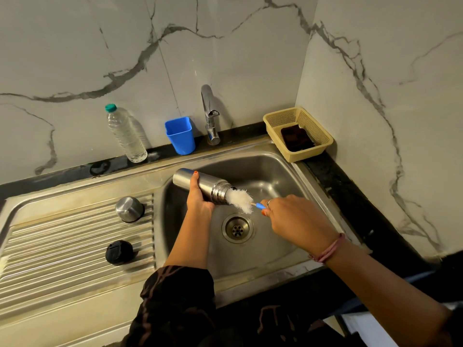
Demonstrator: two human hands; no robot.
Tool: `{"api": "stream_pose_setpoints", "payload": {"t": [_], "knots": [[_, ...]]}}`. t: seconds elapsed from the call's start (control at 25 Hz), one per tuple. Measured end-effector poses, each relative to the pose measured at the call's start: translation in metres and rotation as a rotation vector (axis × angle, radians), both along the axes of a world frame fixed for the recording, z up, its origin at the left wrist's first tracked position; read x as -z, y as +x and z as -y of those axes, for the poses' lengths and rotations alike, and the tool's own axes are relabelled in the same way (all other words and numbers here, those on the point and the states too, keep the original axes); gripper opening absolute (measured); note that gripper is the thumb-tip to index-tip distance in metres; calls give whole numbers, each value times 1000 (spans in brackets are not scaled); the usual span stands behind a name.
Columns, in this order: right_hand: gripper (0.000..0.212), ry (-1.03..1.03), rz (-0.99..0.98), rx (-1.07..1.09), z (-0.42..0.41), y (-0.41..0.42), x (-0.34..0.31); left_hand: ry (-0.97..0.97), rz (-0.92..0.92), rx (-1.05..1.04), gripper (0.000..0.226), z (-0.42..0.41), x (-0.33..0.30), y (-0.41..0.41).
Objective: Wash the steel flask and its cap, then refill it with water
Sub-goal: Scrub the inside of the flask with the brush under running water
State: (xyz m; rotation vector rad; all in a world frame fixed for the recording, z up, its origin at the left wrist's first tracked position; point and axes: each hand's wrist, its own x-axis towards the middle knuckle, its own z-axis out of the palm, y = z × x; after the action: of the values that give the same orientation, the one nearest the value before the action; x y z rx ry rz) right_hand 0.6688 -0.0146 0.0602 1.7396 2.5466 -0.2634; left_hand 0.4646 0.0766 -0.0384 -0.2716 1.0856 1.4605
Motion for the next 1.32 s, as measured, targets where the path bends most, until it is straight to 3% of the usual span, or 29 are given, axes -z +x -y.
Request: {"api": "stream_pose_setpoints", "payload": {"t": [0.92,1.12,1.32], "knots": [[33,-39,11,-6,11,63,-31,2,-44,-90,62,-17,6,3],[35,-35,32,5,17,66,-40,159,-236,176,45,-19,12,-1],[37,-44,30,40,16,67,-43,156,-277,213,37,-27,20,-4]]}}
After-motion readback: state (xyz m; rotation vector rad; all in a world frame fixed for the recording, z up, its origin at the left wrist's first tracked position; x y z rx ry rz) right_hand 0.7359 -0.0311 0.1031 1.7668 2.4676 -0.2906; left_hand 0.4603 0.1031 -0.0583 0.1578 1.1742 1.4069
